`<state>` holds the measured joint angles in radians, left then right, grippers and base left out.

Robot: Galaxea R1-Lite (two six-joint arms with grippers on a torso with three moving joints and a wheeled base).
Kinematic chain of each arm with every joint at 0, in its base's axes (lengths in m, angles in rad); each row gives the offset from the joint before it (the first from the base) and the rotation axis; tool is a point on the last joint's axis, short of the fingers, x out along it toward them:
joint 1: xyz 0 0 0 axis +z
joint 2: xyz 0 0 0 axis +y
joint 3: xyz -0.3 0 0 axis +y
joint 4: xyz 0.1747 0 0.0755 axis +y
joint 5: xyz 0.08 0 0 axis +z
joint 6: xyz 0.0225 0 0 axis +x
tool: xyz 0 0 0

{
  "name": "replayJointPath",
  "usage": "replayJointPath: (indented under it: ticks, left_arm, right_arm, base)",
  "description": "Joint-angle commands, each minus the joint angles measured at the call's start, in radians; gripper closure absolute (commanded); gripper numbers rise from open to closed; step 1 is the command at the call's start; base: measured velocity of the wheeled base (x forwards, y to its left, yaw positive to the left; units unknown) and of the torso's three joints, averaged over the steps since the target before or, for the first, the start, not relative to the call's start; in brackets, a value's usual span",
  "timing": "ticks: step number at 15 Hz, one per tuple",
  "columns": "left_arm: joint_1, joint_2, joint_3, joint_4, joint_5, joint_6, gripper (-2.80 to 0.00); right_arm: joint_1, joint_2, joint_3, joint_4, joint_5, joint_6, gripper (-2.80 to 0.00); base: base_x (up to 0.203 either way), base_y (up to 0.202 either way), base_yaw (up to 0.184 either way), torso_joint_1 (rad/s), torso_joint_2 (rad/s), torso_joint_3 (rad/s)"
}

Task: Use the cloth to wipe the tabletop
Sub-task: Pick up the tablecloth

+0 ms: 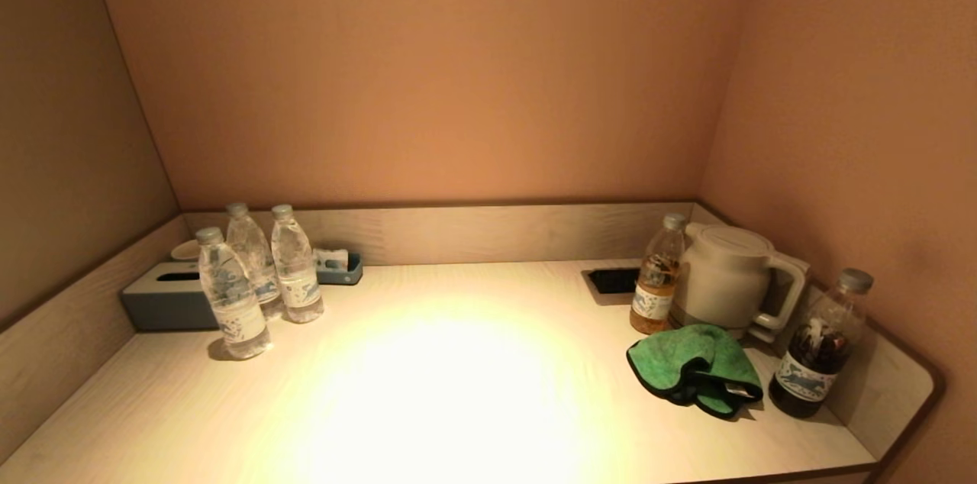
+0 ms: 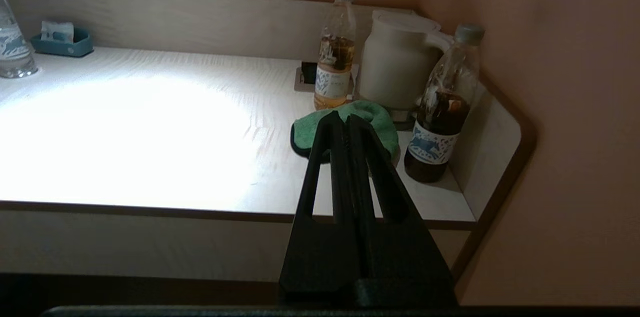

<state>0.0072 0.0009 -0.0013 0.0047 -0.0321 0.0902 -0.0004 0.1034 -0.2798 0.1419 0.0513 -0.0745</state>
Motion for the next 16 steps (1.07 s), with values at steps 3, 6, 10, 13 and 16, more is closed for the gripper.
replayJointPath:
  ticks: [3, 6, 10, 13, 16]
  left_arm:
    - [-0.001, 0.001, 0.001, 0.0, 0.0, 0.0, 0.0]
    - [0.0, 0.001, 0.0, 0.0, 0.0, 0.0, 0.0]
    - [0.0, 0.001, 0.0, 0.0, 0.0, 0.0, 0.0]
    - [0.0, 0.001, 0.0, 0.0, 0.0, 0.0, 0.0]
    - [0.0, 0.001, 0.0, 0.0, 0.0, 0.0, 0.0]
  right_arm:
    - [0.001, 0.172, -0.069, 0.026, 0.039, -0.007, 0.0]
    - [0.001, 0.582, -0.134, -0.045, 0.055, -0.019, 0.0]
    - [0.002, 1.089, -0.269, -0.163, 0.024, -0.026, 0.0]
    - [0.012, 1.383, -0.416, -0.226, -0.057, -0.019, 0.0]
    - [0.055, 1.744, -0.629, -0.242, -0.187, 0.028, 0.0]
  base:
    - [0.0, 0.0, 0.0, 0.0, 0.0, 0.0]
    - [0.0, 0.0, 0.0, 0.0, 0.0, 0.0]
    - [0.0, 0.0, 0.0, 0.0, 0.0, 0.0]
    - [0.0, 0.0, 0.0, 0.0, 0.0, 0.0]
    - [0.0, 0.0, 0.0, 0.0, 0.0, 0.0]
